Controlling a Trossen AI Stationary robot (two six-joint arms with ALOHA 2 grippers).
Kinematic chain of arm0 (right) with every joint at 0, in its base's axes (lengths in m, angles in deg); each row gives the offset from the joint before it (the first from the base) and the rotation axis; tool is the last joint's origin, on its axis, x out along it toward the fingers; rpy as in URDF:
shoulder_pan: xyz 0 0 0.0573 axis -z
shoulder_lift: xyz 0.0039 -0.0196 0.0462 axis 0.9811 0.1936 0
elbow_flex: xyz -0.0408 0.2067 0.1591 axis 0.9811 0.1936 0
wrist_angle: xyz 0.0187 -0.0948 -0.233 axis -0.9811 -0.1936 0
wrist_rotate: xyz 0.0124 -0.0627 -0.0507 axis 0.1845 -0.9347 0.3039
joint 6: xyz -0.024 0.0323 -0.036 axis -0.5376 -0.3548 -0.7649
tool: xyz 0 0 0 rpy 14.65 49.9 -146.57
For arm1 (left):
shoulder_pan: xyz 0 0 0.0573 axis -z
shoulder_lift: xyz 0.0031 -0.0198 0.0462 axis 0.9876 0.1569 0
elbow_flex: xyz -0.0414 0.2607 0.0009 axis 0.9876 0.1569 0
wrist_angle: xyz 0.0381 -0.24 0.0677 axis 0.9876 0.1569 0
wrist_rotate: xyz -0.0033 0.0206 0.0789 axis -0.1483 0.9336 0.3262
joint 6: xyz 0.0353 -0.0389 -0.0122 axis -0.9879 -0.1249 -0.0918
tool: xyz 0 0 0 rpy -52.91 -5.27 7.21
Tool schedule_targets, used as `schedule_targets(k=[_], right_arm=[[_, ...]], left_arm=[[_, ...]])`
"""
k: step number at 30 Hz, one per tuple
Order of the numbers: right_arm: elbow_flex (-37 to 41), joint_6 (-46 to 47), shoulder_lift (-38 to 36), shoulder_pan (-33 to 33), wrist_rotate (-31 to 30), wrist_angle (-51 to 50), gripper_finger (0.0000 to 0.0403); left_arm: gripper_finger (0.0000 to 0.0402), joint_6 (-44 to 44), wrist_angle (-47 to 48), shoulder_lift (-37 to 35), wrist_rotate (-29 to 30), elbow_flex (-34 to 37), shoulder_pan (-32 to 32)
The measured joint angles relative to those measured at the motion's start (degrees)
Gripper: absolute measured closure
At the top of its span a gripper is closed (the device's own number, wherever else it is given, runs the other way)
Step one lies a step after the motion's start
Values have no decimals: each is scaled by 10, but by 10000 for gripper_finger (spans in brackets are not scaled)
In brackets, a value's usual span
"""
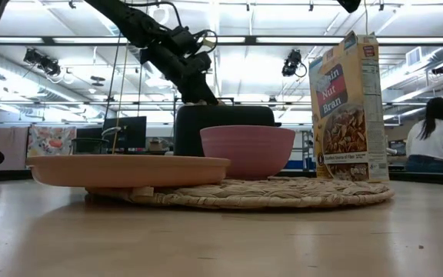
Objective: Arrange a breakfast setting
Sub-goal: Put the toasted bread on the brown plate
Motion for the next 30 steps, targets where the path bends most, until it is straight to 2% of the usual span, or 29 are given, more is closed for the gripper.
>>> schedule_targets(k=[5,10,16,30], right_arm=[[0,0,0,0,0,0,110],[0,4,0,0,1,0,110],[0,6,0,0,1,0,110],[0,-5,0,21,0,0,110]], left_arm=[[255,0,2,-1,12,0,-3],[302,0,6,-2,14,0,-10],[353,-1,11,-1,54,2,-12],[349,4,-10,-71,61,4,-13]])
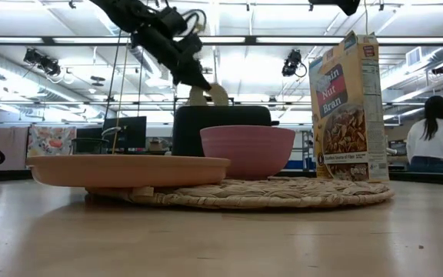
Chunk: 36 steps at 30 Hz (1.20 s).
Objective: Arrange a breakfast setting
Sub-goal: Put the toasted bread on the brown plate
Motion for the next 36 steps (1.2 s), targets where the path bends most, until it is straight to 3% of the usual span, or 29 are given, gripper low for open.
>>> schedule_targets(k=[10,16,20,25,28,31,36], right_arm=[[0,-5,0,16,0,0,110],[0,-5,0,25,0,0,110],[0,-6,0,32,0,0,110],[0,-6,1,39,0,11,110],[0,-6,4,39,0,23,110],[0,-5,9,38,0,36,110],[0,-1,16,27,0,50,110]], left_arm=[[348,63,-30,-96,-4,-1,8],[348,162,46,-171,-72,-2,45],[347,212,160,-207,-120,-2,103],[347,257,252,-225,-126,17,229],[347,310,209,-225,-115,62,314],[347,370,107,-224,-96,137,385],[347,479,-67,-215,-68,271,439]])
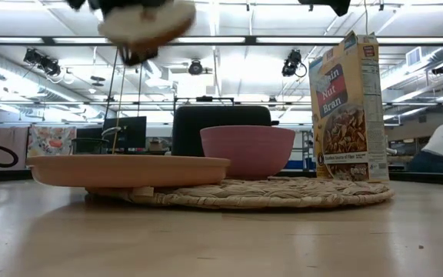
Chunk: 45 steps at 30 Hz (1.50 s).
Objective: Arrange a breakfast setting
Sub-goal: Put the toasted bread on the brown plate
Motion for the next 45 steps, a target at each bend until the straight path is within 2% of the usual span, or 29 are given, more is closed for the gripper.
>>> schedule_targets(k=[4,8,17,29,45], right_arm=[[0,2,3,-2,0,0,110],[0,17,7,-2,0,-1,110],[0,18,18,-18,11,-2,110],[0,32,19,-25,15,-4,110],[0,22,19,-27,16,-3,110]], left_arm=[[347,45,-62,23,25,75,8],[347,59,-87,54,25,107,8],[347,57,-157,143,19,109,3],[345,34,-147,149,19,108,-39],[257,49,-117,149,12,108,-53]])
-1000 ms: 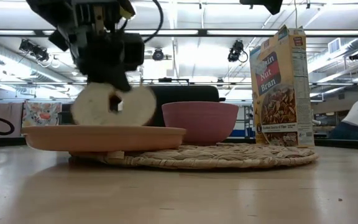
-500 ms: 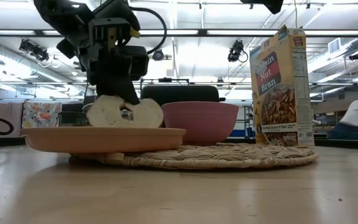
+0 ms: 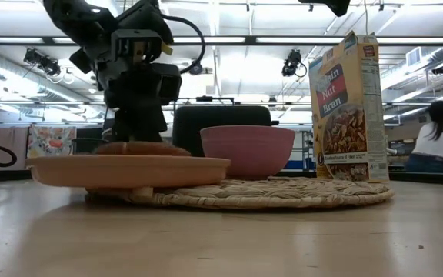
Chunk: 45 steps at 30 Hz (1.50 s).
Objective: Arrange a breakfast setting
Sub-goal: Put the toasted bread on the brown plate, then put the apple on the brown placemat
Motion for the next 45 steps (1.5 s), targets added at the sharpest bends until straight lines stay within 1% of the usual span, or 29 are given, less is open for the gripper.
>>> schedule_targets(k=[5,8,10,13,15,17,21,29,32,35,40,43,45], right_arm=[[0,0,0,0,0,1,110],[0,0,0,0,0,1,110],[0,0,0,0,0,2,110],[1,0,0,0,-2,0,110],[0,-3,0,0,-4,0,110],[0,-11,0,0,-4,1,110],[0,-15,0,0,-4,-1,110],[0,-13,0,0,-9,-3,110],[0,-11,0,0,-12,-6,110],[0,-26,0,0,-19,-5,110],[0,-66,0,1,-21,-3,110],[0,-108,0,2,-21,-3,110],[0,-137,0,5,-21,-3,110]], left_arm=[[227,8,4,-15,-1,-5,-12],[206,8,5,-20,-18,-20,-19],[194,8,23,-27,-38,-27,-24],[187,13,24,-28,-63,-45,-26],[188,23,44,-38,-78,-63,-23],[193,23,57,-41,-81,-93,-12],[199,17,130,-55,-72,-170,23],[200,12,346,-57,-20,-340,121],[200,55,400,-57,-14,-380,171],[200,126,435,-57,-11,-395,231],[191,307,467,-56,-12,-397,331],[185,426,476,-56,-18,-397,380],[185,494,485,-56,-9,-397,410]])
